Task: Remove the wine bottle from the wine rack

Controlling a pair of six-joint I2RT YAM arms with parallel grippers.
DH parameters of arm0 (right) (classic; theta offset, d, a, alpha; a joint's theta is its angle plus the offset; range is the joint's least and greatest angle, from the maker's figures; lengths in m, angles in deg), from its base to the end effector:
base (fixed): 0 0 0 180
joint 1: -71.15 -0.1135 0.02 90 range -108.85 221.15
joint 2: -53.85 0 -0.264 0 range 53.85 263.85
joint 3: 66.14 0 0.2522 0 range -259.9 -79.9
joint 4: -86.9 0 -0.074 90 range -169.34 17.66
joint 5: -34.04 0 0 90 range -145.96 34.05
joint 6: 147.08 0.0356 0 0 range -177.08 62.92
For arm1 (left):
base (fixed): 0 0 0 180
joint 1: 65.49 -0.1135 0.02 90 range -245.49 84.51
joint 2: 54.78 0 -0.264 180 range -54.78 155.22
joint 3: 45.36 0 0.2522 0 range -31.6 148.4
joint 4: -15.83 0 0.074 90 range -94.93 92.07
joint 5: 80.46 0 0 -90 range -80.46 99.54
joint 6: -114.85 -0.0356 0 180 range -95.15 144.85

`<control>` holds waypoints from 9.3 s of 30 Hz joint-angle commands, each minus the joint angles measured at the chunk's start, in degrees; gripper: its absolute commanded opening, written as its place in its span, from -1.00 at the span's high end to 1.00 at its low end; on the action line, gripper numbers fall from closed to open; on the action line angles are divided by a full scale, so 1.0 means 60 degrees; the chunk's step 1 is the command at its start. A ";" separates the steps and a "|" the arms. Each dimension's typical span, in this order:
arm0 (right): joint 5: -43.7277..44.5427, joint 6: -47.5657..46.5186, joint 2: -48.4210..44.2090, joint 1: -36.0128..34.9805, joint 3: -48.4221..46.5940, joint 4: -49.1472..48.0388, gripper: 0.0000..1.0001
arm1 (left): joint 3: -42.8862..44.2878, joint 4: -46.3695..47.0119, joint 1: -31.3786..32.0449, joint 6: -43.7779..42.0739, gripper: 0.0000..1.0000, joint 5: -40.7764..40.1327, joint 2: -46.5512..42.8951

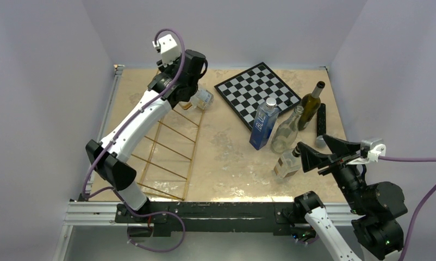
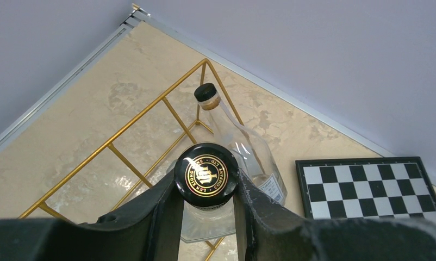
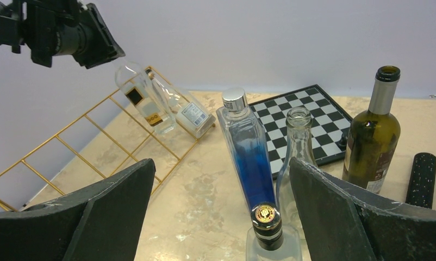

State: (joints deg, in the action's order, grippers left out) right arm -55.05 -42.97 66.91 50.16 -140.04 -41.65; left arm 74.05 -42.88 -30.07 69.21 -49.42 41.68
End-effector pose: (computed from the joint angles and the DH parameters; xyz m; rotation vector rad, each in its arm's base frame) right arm -0.0055 -0.0027 0.4113 -0.0722 1.4233 0.4958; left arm 0.3085 -0.1820 0.4202 -0.6625 1.7608 0.1903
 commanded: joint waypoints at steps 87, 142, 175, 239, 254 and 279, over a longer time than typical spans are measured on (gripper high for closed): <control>0.0324 -0.0164 -0.0345 -0.0045 0.0005 0.0076 -0.98 | -0.5474 0.7511 0.4776 -0.6346 -0.98 0.8082 -0.3907; 0.0469 -0.0260 -0.0463 -0.0042 0.0267 0.0021 -0.98 | -0.3823 0.7185 -0.4087 -0.0877 -0.32 0.8138 0.0915; 0.0398 -0.0300 0.0045 -0.0048 0.0245 -0.0254 -0.98 | -0.4549 0.9673 -0.4087 -0.0902 0.21 0.8339 0.1345; 0.0479 -0.0551 -0.0380 -0.0042 0.0529 0.0112 -0.98 | -0.6092 0.7185 0.0681 -0.5400 1.00 1.0921 -0.3793; 0.0494 -0.0506 -0.0535 -0.0046 0.0623 0.0257 -0.98 | -0.6734 0.7272 0.1309 -0.5294 0.83 1.1265 -0.3735; 0.0717 0.0605 0.0403 -0.0034 0.0138 0.1703 -0.98 | -0.6768 0.6516 0.1553 -0.5223 -0.98 1.0462 -0.6344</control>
State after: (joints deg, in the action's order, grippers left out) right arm -52.40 -43.91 65.05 50.16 -136.78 -35.55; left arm 32.58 -5.11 -20.74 38.59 16.54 9.40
